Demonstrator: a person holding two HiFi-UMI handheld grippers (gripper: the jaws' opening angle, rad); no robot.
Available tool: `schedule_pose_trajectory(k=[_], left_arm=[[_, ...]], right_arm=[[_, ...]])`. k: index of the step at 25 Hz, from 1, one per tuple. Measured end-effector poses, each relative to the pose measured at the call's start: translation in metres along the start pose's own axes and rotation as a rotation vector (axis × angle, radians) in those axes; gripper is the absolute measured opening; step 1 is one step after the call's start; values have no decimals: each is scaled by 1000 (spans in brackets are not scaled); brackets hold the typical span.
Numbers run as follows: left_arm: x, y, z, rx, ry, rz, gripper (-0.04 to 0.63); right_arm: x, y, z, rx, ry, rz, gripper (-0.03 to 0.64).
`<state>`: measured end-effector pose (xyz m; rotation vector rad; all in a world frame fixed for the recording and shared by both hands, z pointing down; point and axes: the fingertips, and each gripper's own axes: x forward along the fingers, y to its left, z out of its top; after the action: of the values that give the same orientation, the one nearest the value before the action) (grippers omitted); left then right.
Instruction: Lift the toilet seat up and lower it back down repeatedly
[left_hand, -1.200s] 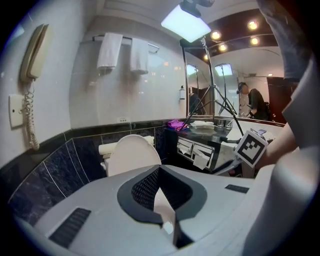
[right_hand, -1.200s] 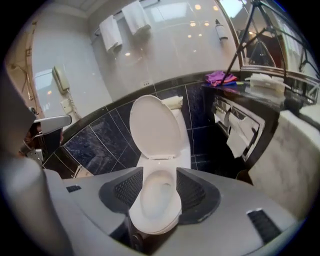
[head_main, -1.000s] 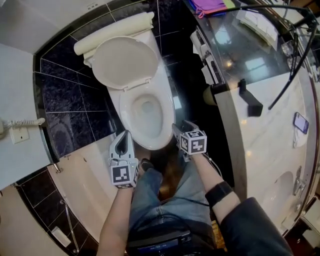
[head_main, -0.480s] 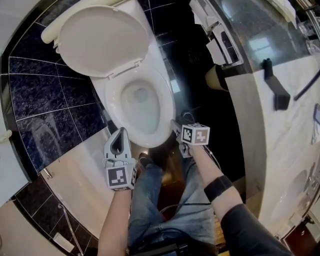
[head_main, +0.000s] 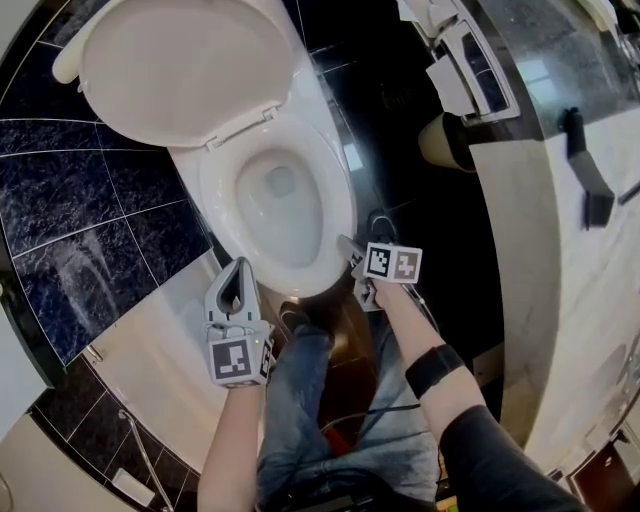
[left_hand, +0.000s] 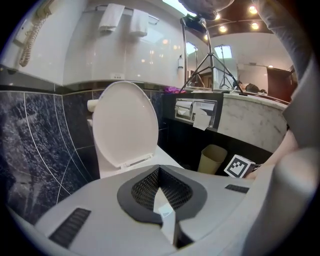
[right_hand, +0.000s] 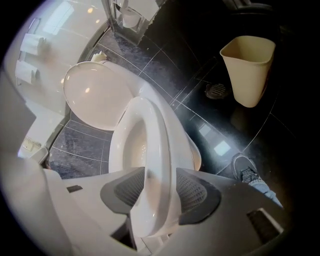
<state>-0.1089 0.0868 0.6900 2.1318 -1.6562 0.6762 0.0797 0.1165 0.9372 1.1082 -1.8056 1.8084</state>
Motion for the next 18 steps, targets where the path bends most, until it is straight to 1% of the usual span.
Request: schedule_pose_trajectory(k=[1, 3, 6, 10, 11, 14, 15, 18], left_arm=[[0, 0, -3, 1, 4, 0, 0], [1, 1, -6, -14, 15, 3, 0], [2, 3, -11, -25, 24, 3, 0], [4, 7, -25, 5, 16, 1, 0], [5, 6, -25, -6, 21, 2, 0], [7, -2, -18, -66, 42, 1, 0], [8, -4, -17, -70, 43, -2, 0], [6, 1, -29, -13, 25, -10, 0]], right_arm=[[2, -3, -1, -1, 6, 3, 198], [4, -5, 0, 1, 11, 18, 206], [2, -3, 1, 3, 12, 38, 186], [0, 1, 3, 3, 5, 33, 156], [0, 2, 3, 10, 2, 33, 138], [-1, 0, 4, 36, -4, 34, 136], [-1, 0, 4, 42, -3, 33, 135], [-1, 0, 3, 56, 1, 31, 133]])
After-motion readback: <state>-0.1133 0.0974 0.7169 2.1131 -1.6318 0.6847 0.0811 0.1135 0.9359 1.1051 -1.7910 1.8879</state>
